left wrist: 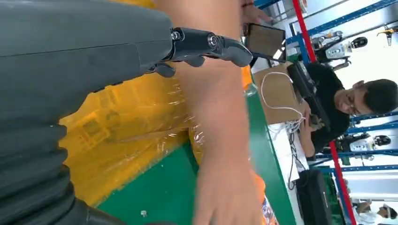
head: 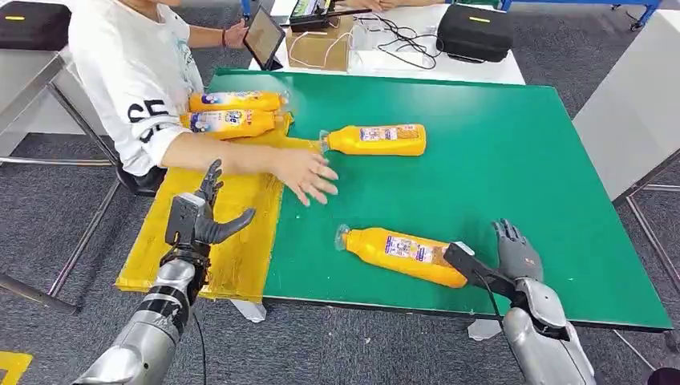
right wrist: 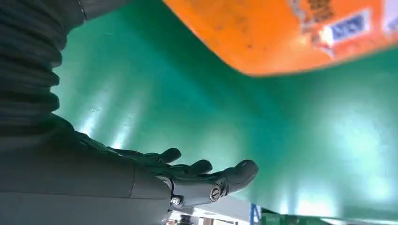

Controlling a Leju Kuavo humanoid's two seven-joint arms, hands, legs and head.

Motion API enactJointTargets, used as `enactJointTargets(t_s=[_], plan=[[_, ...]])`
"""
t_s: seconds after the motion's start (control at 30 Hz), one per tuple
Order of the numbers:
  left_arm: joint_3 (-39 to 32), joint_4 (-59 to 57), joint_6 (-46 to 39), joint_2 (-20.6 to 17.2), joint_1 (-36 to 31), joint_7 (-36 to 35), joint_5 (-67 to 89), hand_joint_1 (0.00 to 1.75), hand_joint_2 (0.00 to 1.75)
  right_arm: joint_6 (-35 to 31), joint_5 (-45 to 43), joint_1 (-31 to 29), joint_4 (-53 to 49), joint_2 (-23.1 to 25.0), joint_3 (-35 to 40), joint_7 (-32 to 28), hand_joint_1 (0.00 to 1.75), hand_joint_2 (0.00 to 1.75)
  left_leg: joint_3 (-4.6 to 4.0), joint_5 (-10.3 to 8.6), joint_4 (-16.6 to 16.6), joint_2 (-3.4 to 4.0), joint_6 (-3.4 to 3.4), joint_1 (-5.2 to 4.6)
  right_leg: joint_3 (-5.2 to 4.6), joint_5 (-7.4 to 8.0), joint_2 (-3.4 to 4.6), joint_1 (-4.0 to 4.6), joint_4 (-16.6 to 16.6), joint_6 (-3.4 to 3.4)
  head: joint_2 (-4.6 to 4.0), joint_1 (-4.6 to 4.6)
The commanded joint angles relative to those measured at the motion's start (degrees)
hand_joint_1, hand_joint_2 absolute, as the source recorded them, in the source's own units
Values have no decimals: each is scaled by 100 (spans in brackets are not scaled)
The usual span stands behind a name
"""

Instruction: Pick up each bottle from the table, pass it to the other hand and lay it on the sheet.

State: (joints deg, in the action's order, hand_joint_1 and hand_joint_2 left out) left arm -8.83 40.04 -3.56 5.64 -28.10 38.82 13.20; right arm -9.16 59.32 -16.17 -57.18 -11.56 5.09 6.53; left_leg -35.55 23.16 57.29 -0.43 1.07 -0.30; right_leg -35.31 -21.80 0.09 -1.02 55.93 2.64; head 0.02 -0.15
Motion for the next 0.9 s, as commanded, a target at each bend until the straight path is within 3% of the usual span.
enactJointTargets(t_s=[0.03, 0.17, 0.5, 0.53, 0.57, 0.6, 0.9], plan=[[18, 286, -158, 5, 293, -109, -77, 0, 175, -705, -357, 1057, -1897, 550, 237, -506, 0, 175, 23, 16, -3, 4, -15, 11, 22, -16, 0, 12, -2, -18, -2, 0], [36, 905, -155, 46, 730, -235, -94, 0, 175, -634, -308, 1947, -3363, 420, 416, -365, 0, 175, 2, 13, -3, -6, -9, 5, 5, -17, -5, 7, 5, -9, 0, -2], [31, 963, -124, 65, 737, -242, -116, 0, 175, -636, -315, 1934, -3302, 364, 373, -408, 0, 175, -7, 28, 2, -4, -15, 7, -3, -30, -4, 7, 4, -23, -2, 0], [28, 1055, -103, 93, 793, -249, -138, 0, 175, -675, -314, 2063, -3510, 331, 355, -420, 0, 0, 1, 32, 4, -5, -16, 9, 6, -34, -6, 10, 3, -25, -2, 0], [59, 1188, -82, 103, 872, -258, -128, 0, 175, -697, -262, 2215, -3761, 279, 345, -411, 0, 0, -3, 28, 0, -9, -15, 7, 2, -32, -8, 7, 2, -24, -2, 0], [80, 1242, -57, 106, 894, -262, -123, 0, 175, -716, -259, 2279, -3885, 266, 330, -410, 0, 175, -12, 24, -2, -12, -11, 1, -9, -30, -10, 1, 3, -20, -2, -2], [165, 1019, 56, 71, 804, -307, -138, 0, 175, -639, -391, 1784, -3622, 345, 457, -505, 0, 175, 5, 32, 1, 5, -14, 6, 4, -31, 3, 7, 2, -22, 0, -2]])
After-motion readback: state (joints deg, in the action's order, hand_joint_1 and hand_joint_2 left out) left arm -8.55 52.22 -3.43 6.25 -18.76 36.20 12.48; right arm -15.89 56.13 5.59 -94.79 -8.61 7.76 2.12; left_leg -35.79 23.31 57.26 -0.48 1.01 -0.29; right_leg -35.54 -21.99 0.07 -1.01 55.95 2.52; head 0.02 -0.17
